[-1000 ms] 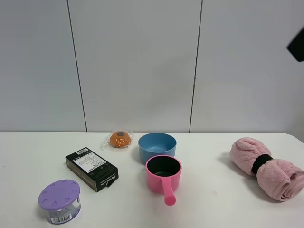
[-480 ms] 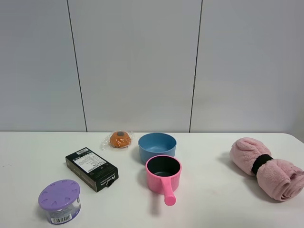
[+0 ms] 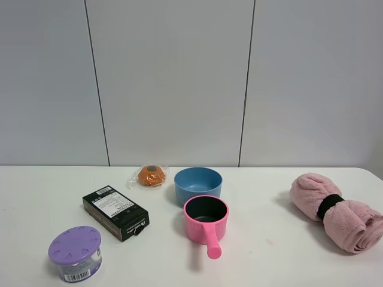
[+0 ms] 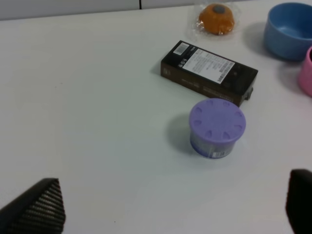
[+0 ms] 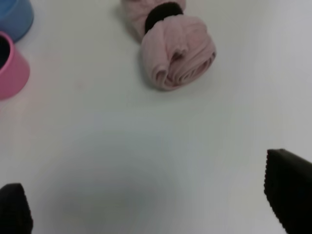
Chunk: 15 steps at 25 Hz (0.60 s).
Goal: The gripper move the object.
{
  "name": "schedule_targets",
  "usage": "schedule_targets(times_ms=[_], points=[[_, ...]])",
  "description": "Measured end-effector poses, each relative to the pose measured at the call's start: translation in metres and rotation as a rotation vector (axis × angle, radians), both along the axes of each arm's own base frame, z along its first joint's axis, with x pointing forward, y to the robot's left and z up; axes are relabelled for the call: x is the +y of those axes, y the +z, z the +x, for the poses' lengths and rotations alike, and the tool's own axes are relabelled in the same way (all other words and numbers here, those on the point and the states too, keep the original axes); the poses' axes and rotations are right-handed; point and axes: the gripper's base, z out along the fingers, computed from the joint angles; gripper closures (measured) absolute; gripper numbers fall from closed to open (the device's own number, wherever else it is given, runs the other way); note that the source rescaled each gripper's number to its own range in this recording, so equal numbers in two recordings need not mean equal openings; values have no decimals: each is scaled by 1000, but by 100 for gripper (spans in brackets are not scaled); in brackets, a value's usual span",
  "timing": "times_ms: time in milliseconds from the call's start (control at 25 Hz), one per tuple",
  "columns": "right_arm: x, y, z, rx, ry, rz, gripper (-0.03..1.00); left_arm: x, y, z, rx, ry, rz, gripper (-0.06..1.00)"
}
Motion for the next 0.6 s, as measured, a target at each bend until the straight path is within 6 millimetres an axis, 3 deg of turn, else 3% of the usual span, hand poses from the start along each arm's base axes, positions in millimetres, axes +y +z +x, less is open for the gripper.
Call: schedule_targets(times_ms=[240, 600], points=[[2, -12, -20, -106, -52, 1, 5, 0, 0, 0, 0, 0, 0, -6], [2, -13, -20, -114, -111, -8, 5, 0, 0, 0, 0, 0, 0, -6]])
